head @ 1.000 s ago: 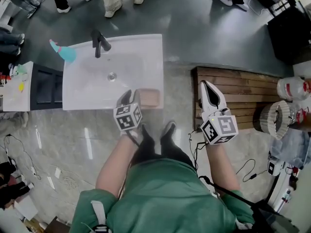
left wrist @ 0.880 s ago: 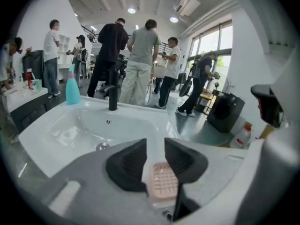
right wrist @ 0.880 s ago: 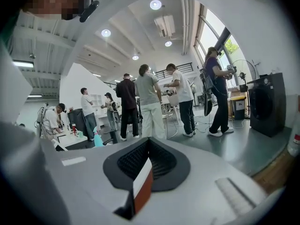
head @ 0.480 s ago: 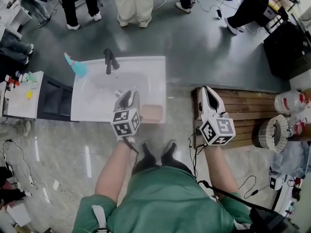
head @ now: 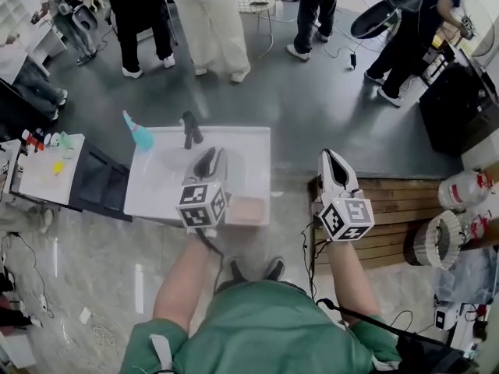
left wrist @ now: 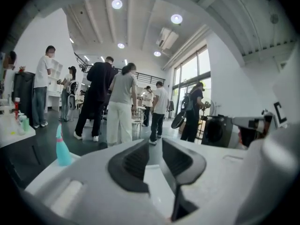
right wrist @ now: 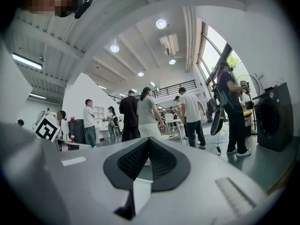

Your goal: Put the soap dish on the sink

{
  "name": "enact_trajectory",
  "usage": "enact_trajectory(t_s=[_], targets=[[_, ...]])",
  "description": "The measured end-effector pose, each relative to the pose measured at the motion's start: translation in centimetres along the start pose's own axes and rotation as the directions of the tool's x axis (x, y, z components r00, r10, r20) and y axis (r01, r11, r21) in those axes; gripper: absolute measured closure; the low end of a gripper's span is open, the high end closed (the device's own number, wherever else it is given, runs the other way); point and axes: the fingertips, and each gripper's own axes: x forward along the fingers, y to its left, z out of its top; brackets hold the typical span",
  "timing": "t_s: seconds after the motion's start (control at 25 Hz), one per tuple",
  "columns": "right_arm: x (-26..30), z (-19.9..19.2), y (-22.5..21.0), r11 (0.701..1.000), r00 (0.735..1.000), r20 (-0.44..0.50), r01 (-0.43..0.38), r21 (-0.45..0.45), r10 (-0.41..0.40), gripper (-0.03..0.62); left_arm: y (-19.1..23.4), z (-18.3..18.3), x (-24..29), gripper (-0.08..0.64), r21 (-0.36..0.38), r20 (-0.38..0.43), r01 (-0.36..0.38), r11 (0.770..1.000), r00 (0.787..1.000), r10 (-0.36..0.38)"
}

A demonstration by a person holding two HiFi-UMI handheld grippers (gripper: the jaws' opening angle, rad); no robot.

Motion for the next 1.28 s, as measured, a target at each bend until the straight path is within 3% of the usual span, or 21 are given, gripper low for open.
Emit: enact_trajectory(t_s=[0.56,1.28], targets=[[0.9,6.9,2.5,0.996,0.993,0.094,-0.064,-0.066,0.070,0.603,-3.9,10.5,-1.6,0.489,0.053,0.199,0.091,0.994,0.975,-0.100],[1.3,7.5,1.4,0.997,0.994,0.094,-0.052,-0.048,0.056,0.603,-5.5,11.6,-0.4,0.495,0.069,0.206,0.127,0.989,0.969,-0.139]])
